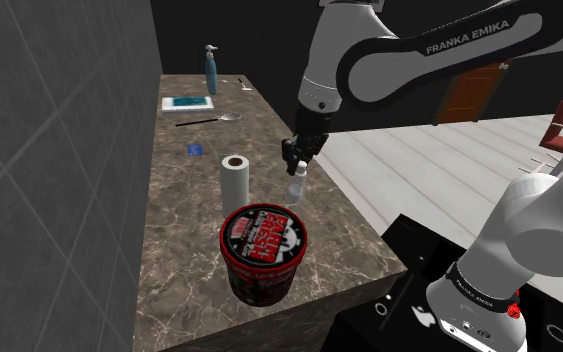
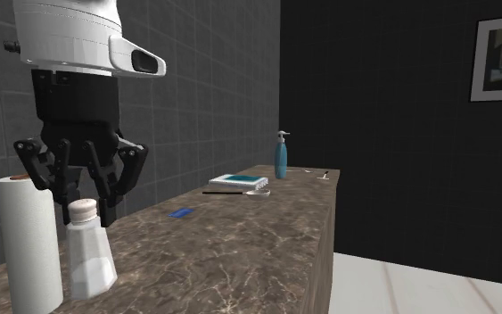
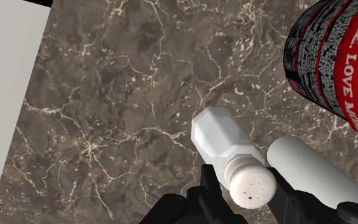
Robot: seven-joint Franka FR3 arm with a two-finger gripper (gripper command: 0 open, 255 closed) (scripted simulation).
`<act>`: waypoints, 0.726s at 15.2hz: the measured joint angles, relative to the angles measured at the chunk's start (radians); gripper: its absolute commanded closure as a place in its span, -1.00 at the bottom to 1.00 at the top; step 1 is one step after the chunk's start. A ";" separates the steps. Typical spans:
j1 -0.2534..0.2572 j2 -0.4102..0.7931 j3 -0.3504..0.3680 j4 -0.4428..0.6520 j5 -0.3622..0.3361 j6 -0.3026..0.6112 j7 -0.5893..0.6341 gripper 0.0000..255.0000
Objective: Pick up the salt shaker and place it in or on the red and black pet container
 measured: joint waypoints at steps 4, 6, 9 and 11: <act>0.000 -0.010 -0.002 0.044 -0.001 -0.054 0.003 1.00; -0.001 -0.020 -0.006 0.061 -0.001 -0.080 0.001 1.00; -0.002 -0.035 -0.011 0.093 -0.001 -0.127 -0.001 1.00; -0.002 -0.035 -0.011 0.119 -0.003 -0.154 0.001 1.00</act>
